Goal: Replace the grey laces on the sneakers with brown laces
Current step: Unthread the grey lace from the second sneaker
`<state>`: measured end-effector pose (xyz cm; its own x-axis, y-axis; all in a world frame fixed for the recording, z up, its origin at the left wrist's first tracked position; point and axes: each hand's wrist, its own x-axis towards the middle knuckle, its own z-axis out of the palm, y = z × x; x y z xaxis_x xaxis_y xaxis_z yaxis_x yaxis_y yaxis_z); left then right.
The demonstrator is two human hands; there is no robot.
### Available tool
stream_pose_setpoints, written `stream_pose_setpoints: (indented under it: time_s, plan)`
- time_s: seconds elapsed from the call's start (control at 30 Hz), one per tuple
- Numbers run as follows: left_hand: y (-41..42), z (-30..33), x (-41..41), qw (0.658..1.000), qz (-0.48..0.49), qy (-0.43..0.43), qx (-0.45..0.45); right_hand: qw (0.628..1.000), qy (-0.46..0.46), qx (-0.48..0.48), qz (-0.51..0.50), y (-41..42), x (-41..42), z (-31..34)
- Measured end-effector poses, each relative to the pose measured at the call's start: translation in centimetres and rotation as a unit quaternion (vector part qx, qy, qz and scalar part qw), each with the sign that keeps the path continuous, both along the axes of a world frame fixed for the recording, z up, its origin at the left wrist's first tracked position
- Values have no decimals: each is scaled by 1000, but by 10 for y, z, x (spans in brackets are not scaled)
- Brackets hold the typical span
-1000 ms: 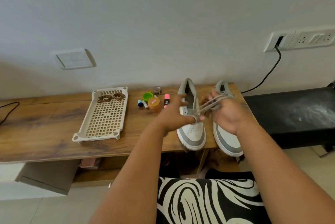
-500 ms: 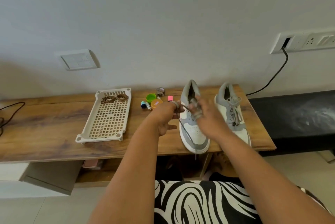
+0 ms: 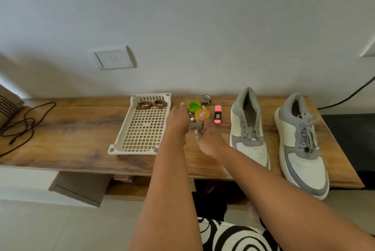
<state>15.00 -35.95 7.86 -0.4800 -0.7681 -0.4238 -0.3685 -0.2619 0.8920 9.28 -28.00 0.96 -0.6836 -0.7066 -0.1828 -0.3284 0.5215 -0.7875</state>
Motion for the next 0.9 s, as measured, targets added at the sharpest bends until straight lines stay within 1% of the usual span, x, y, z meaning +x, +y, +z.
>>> stream_pose_setpoints:
  time_s: [0.07, 0.13, 0.23, 0.3, 0.33, 0.47, 0.53, 0.63, 0.7, 0.8, 0.9]
  plan:
    - [-11, -4, 1, 999, -18, -34, -10, 999, 6, 44, 14, -9, 0, -10]
    - [-21, -9, 4, 989, -70, -110, -66, 996, 5, 91, 16, -13, -2, -14]
    - [-33, -17, 9, 967, -126, -201, -93, 994, 4, 106, 16, -17, -5, -17]
    - [-37, -18, 14, 956, -136, -236, -109, 992, 1, 122, 45, -21, -8, -13]
    - [-38, -19, 15, 955, -134, -238, -112, 990, -4, 128, 62, -23, -10, -9]
    - [-41, -18, 16, 970, -122, -195, -73, 982, -29, 135, 130, -23, -14, 14]
    - [-37, -14, 16, 970, -129, -182, -93, 984, -25, 119, 132, -13, -16, 22]
    - [-12, -1, 10, 965, -145, -141, -168, 996, 3, 65, 66, 20, -24, 35]
    - [17, 5, -3, 954, -199, -113, -195, 999, 16, 41, 23, 53, -33, 47]
    - [71, 8, -27, 919, -314, -86, -220, 998, 44, 28, -34, 116, -51, 62]
    - [112, 5, -44, 888, -383, -65, -245, 987, 57, 17, -148, 179, -67, 61]
